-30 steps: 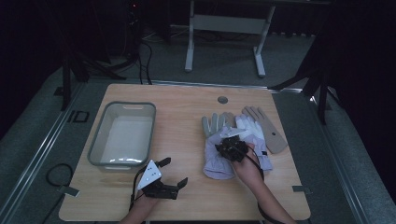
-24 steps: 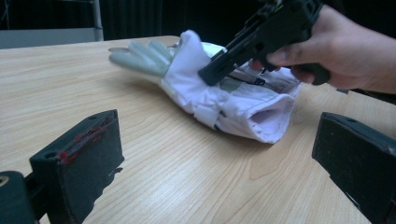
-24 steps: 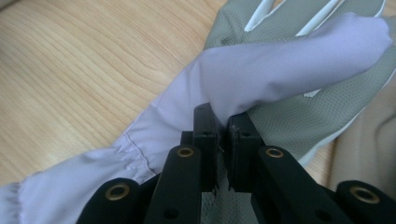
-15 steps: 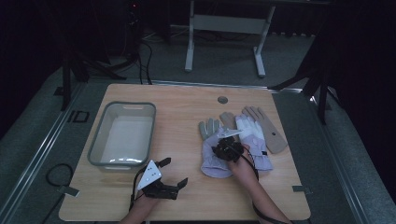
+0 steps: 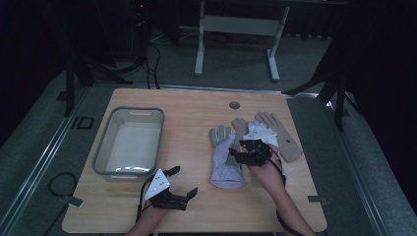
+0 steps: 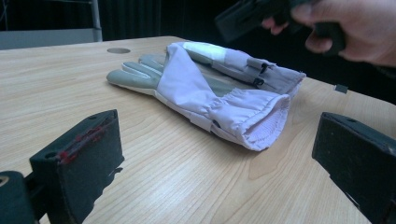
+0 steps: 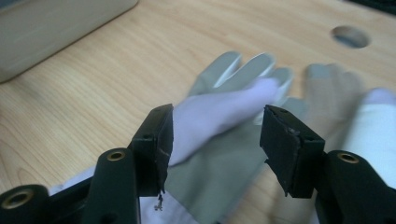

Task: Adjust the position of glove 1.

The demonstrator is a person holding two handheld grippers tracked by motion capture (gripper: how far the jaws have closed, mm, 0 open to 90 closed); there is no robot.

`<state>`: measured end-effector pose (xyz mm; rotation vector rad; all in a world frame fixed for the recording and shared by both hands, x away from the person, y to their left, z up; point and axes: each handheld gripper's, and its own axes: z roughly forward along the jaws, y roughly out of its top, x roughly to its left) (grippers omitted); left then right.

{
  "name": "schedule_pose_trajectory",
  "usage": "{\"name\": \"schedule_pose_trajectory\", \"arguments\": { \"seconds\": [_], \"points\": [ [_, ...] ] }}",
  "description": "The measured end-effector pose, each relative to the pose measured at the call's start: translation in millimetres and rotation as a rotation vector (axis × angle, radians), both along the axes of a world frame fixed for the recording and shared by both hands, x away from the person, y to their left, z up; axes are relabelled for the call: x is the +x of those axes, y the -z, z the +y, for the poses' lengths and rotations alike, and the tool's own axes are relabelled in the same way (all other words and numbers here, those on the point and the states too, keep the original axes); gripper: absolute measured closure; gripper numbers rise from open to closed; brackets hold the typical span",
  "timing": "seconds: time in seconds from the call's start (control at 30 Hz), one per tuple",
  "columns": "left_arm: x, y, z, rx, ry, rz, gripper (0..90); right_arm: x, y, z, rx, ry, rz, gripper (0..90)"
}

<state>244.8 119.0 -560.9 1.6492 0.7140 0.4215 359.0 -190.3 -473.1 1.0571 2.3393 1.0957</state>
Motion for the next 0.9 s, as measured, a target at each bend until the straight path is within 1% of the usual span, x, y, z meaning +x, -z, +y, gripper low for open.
{"name": "schedule_pose_trajectory", "arguments": {
  "seconds": [0.03, 0.07, 0.1, 0.17, 0.2, 0.23, 0.27, 0.3, 0.33, 0.37, 0.4, 0.43, 0.47, 0.5, 0.57, 0.6, 0.67, 0.7, 0.73, 0.77, 0.8, 0.83, 0.87, 0.9],
  "points": [
    [-0.1, 0.0, -0.1, -0.002, -0.001, 0.002, 1.6, 0.4, -3.9, -5.0, -0.001, 0.017, -0.004, 40.6],
    [0.0, 0.0, 0.1, 0.0, 0.0, 0.001, 1.6, 1.3, -7.3, -10.5, -0.004, 0.034, -0.01, 41.7],
    [0.2, 0.0, 0.1, -0.002, 0.001, 0.002, 1.6, 2.6, -10.0, -16.3, -0.002, 0.031, -0.004, 40.4],
    [0.2, 0.1, 0.2, -0.003, 0.0, 0.003, 1.6, 3.7, -14.3, -28.3, -0.007, 0.066, -0.025, 42.9],
    [0.2, 0.1, 0.3, -0.002, 0.001, 0.003, 1.6, 4.8, -15.6, -34.9, 0.001, 0.07, -0.019, 43.0],
    [0.2, 0.0, 0.2, -0.002, 0.0, 0.003, 1.6, 6.2, -17.1, -48.0, 0.003, 0.092, -0.033, 46.2],
    [0.2, 0.0, 0.2, -0.002, 0.0, 0.003, 1.6, 6.2, -17.1, -48.0, 0.003, 0.092, -0.033, 46.2],
    [0.2, 0.0, 0.1, -0.002, 0.0, 0.003, 1.6, 8.1, -17.1, -60.9, 0.012, 0.108, -0.028, 46.8],
    [0.2, 0.0, 0.2, -0.002, -0.001, 0.003, 1.6, 8.1, -17.1, -60.9, 0.012, 0.108, -0.028, 46.8],
    [0.3, 0.0, 0.2, -0.001, 0.0, 0.003, 1.6, 8.8, -16.7, -66.9, 0.01, 0.122, -0.032, 48.4],
    [0.3, 0.0, 0.2, -0.002, -0.001, 0.004, 1.7, 9.8, -16.0, -72.5, 0.007, 0.13, -0.025, 48.5],
    [0.3, 0.0, 0.2, -0.001, -0.001, 0.004, 1.6, 11.0, -13.9, -82.5, 0.002, 0.151, -0.024, 51.0],
    [0.3, 0.0, 0.2, -0.001, -0.001, 0.004, 1.6, 11.0, -13.9, -82.5, 0.002, 0.151, -0.024, 51.0],
    [0.3, 0.0, 0.2, -0.001, -0.001, 0.004, 1.6, 13.6, -9.3, -90.5, -0.015, 0.164, -0.014, 51.5],
    [0.4, 0.0, 0.2, -0.001, -0.002, 0.005, 1.6, 17.6, -2.8, -97.8, -0.015, 0.175, 0.012, 51.4],
    [0.5, 0.0, 0.3, -0.002, -0.002, 0.005, 1.6, 17.6, -2.8, -97.8, -0.015, 0.175, 0.012, 51.4],
    [0.4, 0.0, 0.4, -0.002, -0.002, 0.005, 1.6, 21.3, 4.8, -103.6, -0.017, 0.193, 0.03, 50.9],
    [0.4, 0.0, 0.4, -0.001, -0.002, 0.005, 1.6, 23.4, 8.9, -106.2, -0.016, 0.188, 0.043, 50.5],
    [0.4, 0.0, 0.3, -0.001, -0.002, 0.004, 1.6, 24.9, 12.9, -108.0, -0.022, 0.194, 0.045, 51.8],
    [0.3, 0.0, 0.3, -0.002, -0.002, 0.004, 1.6, 26.8, 16.6, -109.6, -0.027, 0.2, 0.058, 52.6],
    [0.4, 0.0, 0.3, -0.001, -0.002, 0.005, 1.6, 29.0, 20.4, -111.0, -0.032, 0.192, 0.068, 52.5],
    [0.4, 0.0, 0.4, -0.002, -0.001, 0.005, 1.6, 30.9, 23.9, -111.8, -0.047, 0.195, 0.067, 53.1],
    [0.4, 0.0, 0.4, -0.002, -0.001, 0.005, 1.6, 34.7, 30.2, -113.5, -0.053, 0.184, 0.087, 51.9],
    [0.4, 0.0, 0.4, -0.003, -0.001, 0.005, 1.6, 34.7, 30.2, -113.5, -0.053, 0.184, 0.087, 51.9]
  ]
}}
